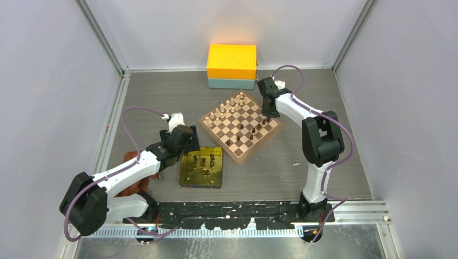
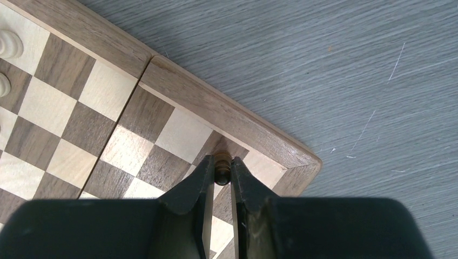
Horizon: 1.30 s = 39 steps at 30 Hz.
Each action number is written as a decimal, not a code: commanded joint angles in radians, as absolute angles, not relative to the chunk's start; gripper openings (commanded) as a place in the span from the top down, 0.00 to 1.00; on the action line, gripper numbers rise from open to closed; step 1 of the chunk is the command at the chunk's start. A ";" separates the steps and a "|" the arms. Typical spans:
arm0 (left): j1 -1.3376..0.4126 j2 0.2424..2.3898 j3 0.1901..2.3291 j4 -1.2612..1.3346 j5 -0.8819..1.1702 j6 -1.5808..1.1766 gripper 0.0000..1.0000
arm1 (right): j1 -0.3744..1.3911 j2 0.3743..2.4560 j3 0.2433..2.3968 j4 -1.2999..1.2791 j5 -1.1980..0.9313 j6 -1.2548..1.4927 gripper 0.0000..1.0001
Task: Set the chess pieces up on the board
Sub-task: Place the chess piece on the chessboard, then adjust the chess piece on the chessboard.
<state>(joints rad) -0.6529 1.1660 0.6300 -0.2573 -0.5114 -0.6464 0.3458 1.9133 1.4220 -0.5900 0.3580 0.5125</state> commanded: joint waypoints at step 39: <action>-0.656 1.180 0.637 -0.194 -0.519 -0.649 0.07 | 0.539 1.661 1.376 -0.612 0.422 0.511 0.58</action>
<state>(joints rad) -0.6529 1.1778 0.6300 -0.2489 -0.5110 -0.6468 0.4679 1.7103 1.4151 -0.6090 0.3798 0.4919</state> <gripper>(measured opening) 0.937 0.423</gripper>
